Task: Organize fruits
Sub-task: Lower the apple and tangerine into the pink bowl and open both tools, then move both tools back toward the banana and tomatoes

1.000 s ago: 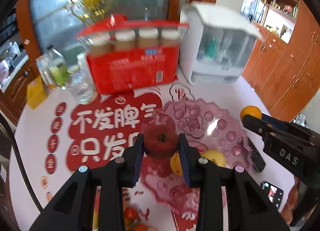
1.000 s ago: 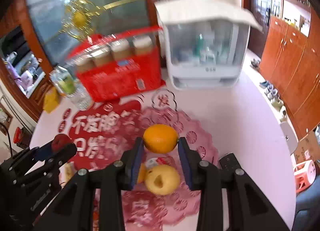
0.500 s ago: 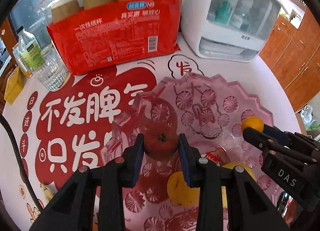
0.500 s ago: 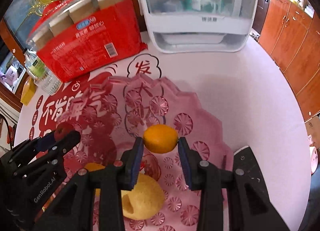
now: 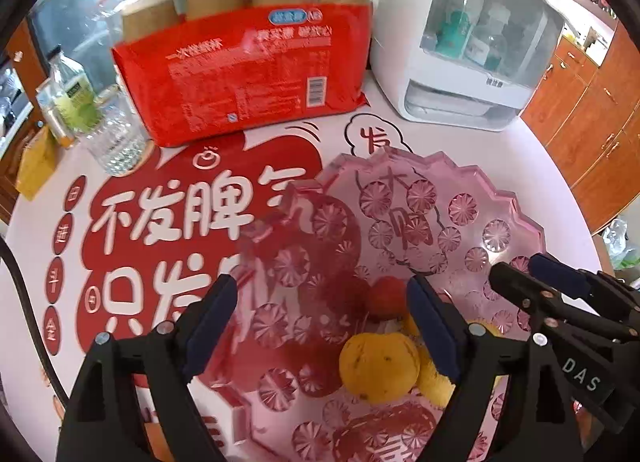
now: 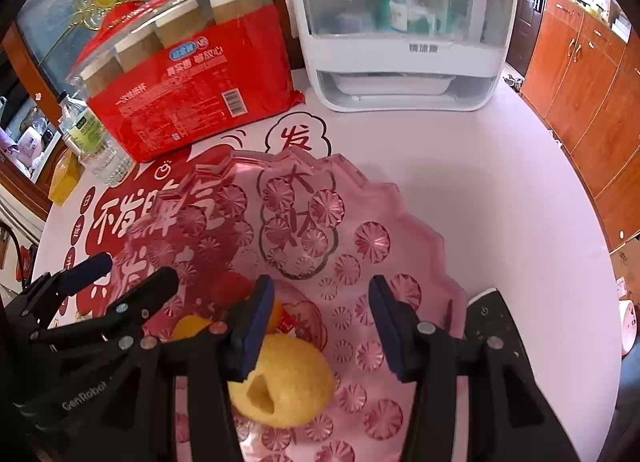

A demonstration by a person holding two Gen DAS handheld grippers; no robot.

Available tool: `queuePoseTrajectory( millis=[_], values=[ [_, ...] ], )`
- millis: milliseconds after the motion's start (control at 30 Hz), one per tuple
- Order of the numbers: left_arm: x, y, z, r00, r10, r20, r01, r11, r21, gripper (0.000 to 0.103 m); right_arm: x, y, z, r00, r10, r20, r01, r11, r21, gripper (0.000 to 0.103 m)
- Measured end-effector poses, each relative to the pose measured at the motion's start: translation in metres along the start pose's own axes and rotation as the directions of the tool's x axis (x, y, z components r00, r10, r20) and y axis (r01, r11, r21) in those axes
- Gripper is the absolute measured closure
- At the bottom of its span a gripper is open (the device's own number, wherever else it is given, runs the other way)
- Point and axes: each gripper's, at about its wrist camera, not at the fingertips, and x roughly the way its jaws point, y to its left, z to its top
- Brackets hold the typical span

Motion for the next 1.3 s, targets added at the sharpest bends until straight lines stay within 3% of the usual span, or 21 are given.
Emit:
queuePoseTrajectory(
  millis=[400, 833, 1033, 1200, 1300],
  values=[
    [-0.069, 0.028, -0.043, 0.997, 0.072, 0.029, -0.071, 0.997, -0.027, 0.017, -0.054, 0.018, -0.025, 0.999, 0.007, 0.046, -0.005, 0.999, -0.038, 0.054],
    [-0.163, 0.075, -0.162, 0.989, 0.140, 0.039, -0.141, 0.989, 0.033, 0.017, -0.132, 0.071, -0.106, 0.987, 0.116, 0.114, -0.096, 0.982, -0.162, 0.054],
    [-0.190, 0.106, -0.209, 0.991, 0.134, 0.009, -0.134, 0.991, -0.003, 0.017, -0.167, 0.098, -0.140, 0.965, 0.213, 0.150, -0.183, 0.964, -0.191, 0.054],
    [-0.203, 0.130, -0.233, 0.986, 0.157, 0.057, -0.153, 0.986, -0.060, 0.017, -0.182, 0.122, -0.165, 0.948, 0.270, 0.167, -0.230, 0.947, -0.226, 0.054],
    [-0.208, 0.147, -0.245, 0.982, 0.162, 0.098, -0.149, 0.981, -0.126, 0.017, -0.184, 0.136, -0.177, 0.949, 0.255, 0.188, -0.200, 0.943, -0.265, 0.054]
  ],
)
